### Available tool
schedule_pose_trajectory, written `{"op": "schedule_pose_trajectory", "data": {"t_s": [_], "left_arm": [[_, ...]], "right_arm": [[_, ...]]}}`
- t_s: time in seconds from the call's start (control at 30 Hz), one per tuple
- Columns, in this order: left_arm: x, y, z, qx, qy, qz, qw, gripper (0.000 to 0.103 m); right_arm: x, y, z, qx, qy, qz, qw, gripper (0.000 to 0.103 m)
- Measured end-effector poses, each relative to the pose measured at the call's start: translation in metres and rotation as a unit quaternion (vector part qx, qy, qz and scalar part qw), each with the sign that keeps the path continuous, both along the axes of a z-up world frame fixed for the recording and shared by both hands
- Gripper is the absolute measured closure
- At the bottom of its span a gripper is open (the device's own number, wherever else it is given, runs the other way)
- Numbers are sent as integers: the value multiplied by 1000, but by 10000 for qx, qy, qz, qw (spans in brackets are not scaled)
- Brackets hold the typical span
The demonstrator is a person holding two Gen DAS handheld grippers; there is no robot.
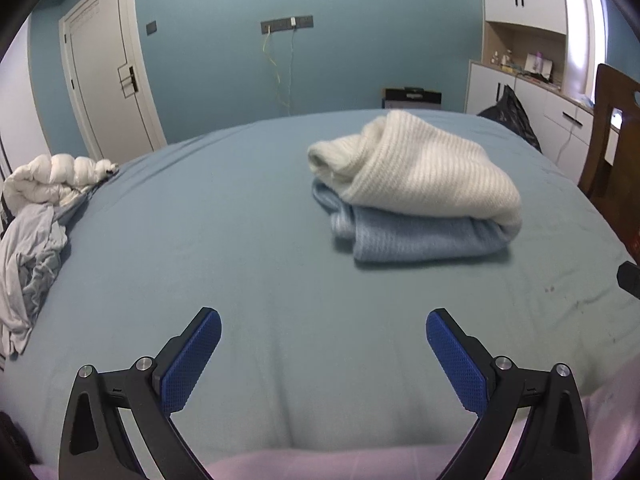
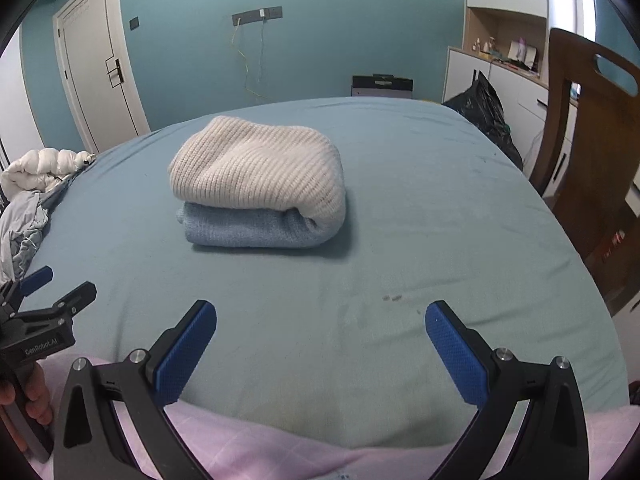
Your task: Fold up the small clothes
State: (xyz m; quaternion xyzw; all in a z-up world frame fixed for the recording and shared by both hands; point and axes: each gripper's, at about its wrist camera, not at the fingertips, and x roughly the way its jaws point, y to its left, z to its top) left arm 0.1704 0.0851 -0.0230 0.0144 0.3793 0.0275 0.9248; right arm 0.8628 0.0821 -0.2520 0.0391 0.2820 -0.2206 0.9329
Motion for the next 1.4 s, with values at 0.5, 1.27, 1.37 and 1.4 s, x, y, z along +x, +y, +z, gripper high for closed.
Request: {"op": "schedule_pose_trajectory", "data": {"t_s": [0.5, 1.27, 1.37, 1.4], "left_arm": [[13, -16, -18, 74, 221, -136, 9996, 0], [3, -22, -7, 146, -16, -250, 9996, 0], [3, -22, -8, 138, -17, -261, 9996, 0], [3, -23, -8, 143, -19, -253, 9996, 0]], "right_arm": [[8, 6, -8, -260, 19, 148, 9995, 1], [-7, 1, -3, -54, 122, 190, 9997, 1], [-7, 1, -3, -14, 130, 178, 9998, 1], [-7, 1, -3, -5, 131, 173, 9998, 1]]}}
